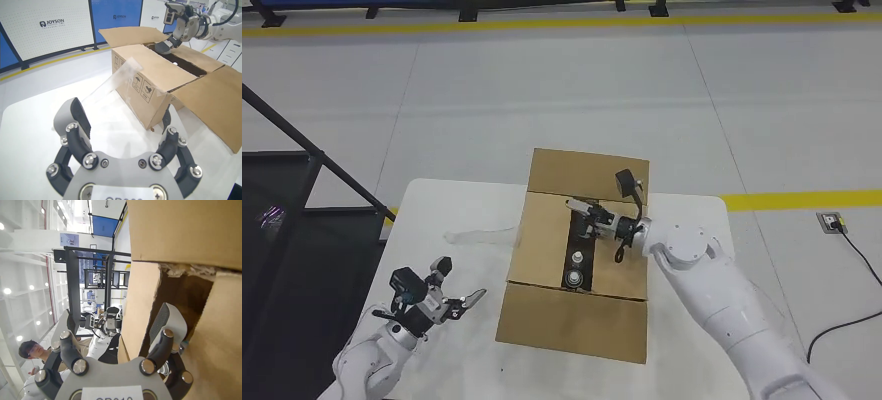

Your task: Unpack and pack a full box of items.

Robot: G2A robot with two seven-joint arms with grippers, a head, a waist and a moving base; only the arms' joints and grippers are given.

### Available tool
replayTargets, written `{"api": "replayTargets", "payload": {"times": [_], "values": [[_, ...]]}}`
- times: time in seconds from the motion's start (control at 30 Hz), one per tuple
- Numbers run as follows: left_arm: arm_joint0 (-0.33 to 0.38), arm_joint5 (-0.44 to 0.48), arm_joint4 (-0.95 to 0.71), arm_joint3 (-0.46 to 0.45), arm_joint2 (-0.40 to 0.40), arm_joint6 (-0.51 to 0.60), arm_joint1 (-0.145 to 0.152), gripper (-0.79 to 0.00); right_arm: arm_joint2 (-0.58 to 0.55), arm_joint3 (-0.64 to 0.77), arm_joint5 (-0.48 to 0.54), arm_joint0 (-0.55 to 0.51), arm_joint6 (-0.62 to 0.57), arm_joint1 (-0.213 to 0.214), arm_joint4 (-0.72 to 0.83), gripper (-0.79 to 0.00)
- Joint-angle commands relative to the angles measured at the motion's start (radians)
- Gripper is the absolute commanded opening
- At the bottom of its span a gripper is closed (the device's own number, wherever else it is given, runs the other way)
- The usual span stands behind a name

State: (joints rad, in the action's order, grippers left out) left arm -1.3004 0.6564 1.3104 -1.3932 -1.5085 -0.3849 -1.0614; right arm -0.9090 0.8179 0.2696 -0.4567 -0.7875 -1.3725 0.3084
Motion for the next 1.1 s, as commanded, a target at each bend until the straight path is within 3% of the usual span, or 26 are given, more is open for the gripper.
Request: {"api": "replayTargets", "payload": {"times": [0.0, 0.2, 0.53, 0.83, 1.07], "values": [[-0.002, 0.005, -0.004, 0.004, -0.004, 0.000, 0.001, 0.000, 0.002, 0.004, -0.020, 0.000, 0.007, -0.001, -0.017, 0.000], [-0.008, 0.016, -0.011, 0.003, -0.010, -0.005, 0.003, 0.000, 0.024, -0.004, -0.054, 0.004, 0.024, -0.018, -0.020, 0.000], [-0.023, 0.026, 0.006, -0.039, -0.003, -0.013, 0.005, 0.000, -0.023, -0.034, 0.010, 0.037, -0.081, -0.038, 0.154, 0.000], [-0.062, 0.013, 0.054, -0.178, 0.001, -0.018, 0.009, 0.000, 0.020, 0.019, -0.008, 0.058, 0.016, -0.073, 0.144, 0.000], [-0.064, -0.066, 0.068, -0.255, 0.032, 0.020, 0.002, 0.000, 0.074, -0.001, 0.032, 0.089, 0.049, -0.122, 0.186, 0.000]]}}
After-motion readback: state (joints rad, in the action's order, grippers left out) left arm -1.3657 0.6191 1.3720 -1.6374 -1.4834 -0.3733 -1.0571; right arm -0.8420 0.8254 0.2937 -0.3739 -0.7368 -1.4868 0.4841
